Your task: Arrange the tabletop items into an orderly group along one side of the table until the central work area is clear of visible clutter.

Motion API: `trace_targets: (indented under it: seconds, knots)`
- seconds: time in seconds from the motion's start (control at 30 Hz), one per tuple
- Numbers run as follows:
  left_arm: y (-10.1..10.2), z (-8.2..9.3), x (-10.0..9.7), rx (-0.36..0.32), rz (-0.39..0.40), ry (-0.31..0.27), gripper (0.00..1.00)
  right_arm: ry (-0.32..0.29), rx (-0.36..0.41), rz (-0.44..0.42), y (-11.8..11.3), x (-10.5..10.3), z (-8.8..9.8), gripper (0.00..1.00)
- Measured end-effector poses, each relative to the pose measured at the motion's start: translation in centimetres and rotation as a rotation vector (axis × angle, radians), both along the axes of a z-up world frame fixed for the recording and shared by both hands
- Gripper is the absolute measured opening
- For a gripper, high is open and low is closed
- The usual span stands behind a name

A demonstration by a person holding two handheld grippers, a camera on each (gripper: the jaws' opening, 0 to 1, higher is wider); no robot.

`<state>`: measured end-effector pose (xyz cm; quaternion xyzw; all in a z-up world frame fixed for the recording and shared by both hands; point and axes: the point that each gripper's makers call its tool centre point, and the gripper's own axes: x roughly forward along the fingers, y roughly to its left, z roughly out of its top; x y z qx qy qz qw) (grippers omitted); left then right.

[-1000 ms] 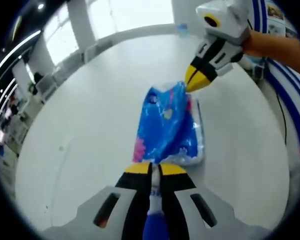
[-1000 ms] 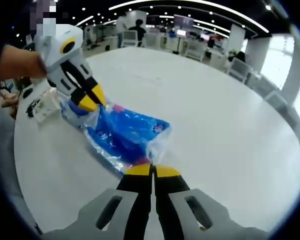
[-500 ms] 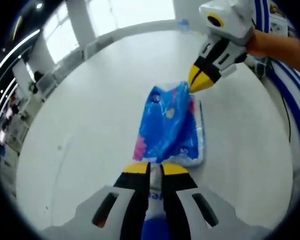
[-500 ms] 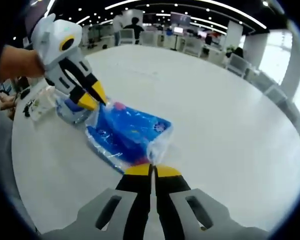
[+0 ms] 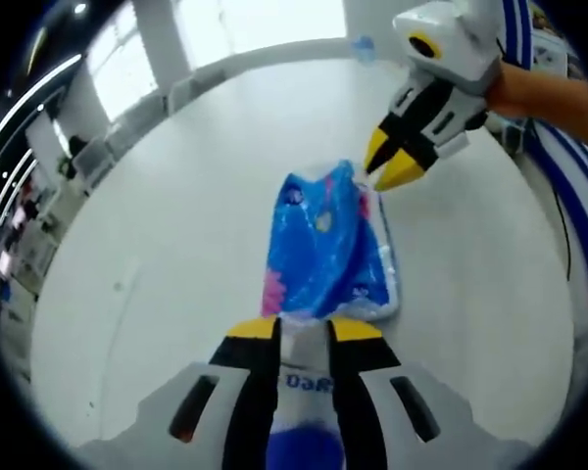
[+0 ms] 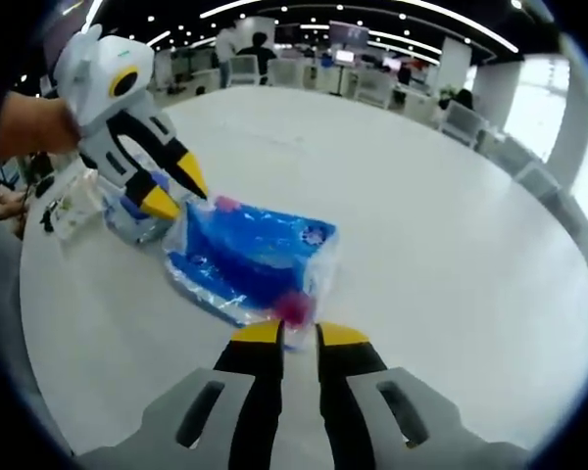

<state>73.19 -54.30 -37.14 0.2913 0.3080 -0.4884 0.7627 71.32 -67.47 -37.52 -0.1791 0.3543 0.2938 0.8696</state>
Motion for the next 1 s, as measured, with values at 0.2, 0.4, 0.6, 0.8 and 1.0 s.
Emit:
trace_targets:
  seconds: [0.2, 0.4, 0.6, 0.8, 1.0]
  knots:
    - [0.1, -0.1, 0.1, 0.007, 0.003, 0.005, 0.24, 0.015, -0.007, 0.003, -0.2, -0.3, -0.4, 0.1]
    - [0.0, -0.2, 0.2, 0.0, 0.015, 0.004, 0.24, 0.017, -0.008, -0.001, -0.3, -0.4, -0.4, 0.1]
    - [0.1, -0.1, 0.3, 0.008, 0.024, -0.003, 0.28, 0.015, -0.002, -0.008, -0.3, -0.3, -0.4, 0.11]
    - [0.7, 0.0, 0.4, 0.016, 0.039, 0.003, 0.35, 0.006, 0.007, -0.015, -0.3, -0.3, 0.1, 0.12]
    - [1.1, 0.6, 0.4, 0.015, 0.051, 0.0, 0.39, -0.004, 0.004, -0.02, -0.2, -0.4, 0.5, 0.15]
